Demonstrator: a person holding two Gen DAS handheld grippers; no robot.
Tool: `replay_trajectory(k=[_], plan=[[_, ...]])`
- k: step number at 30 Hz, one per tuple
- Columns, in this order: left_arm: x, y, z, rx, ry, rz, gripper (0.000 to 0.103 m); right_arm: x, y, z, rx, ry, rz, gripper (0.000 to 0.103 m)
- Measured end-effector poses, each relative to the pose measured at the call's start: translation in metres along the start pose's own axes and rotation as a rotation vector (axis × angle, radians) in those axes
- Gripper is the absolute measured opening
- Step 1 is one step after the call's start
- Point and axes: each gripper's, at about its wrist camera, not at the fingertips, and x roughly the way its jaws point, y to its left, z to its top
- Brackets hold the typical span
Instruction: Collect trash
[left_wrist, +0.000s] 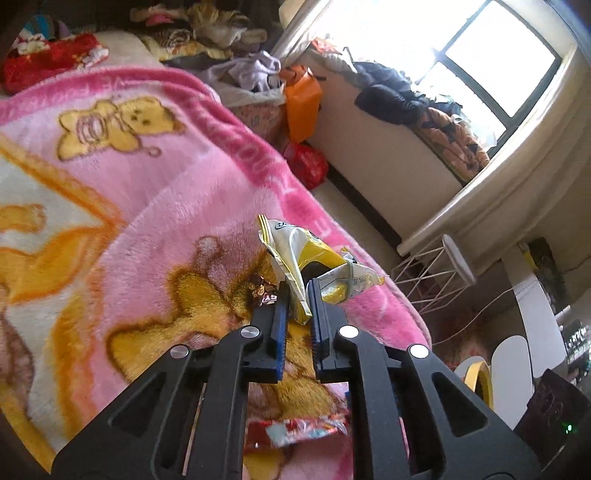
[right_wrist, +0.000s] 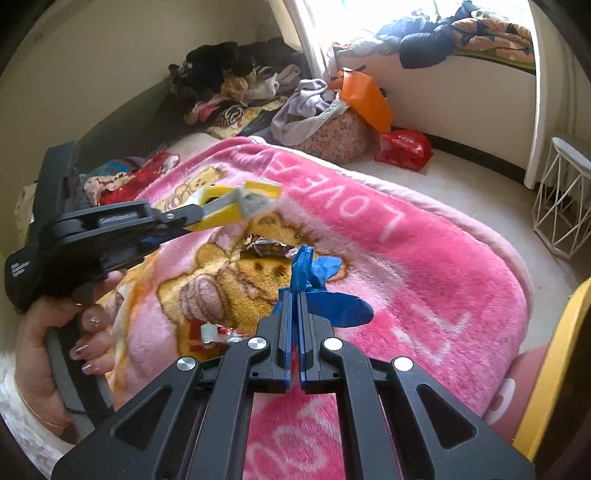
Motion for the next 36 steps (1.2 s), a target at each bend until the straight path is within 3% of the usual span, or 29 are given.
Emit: replay_trajectory(k=[11, 36], plan=[[-0.049, -0.029, -0.015, 0.072, -0.051, -0.008, 0.007, -0.043, -0.001, -0.003, -0.003, -0.057, -0.002, 0.003], [-0.071, -0.115, -0.066, 0.234, -0.033, -0.103, 0.007, -0.138, -0.034, -0.019, 0.059, -0.182, -0.07, 0.003]])
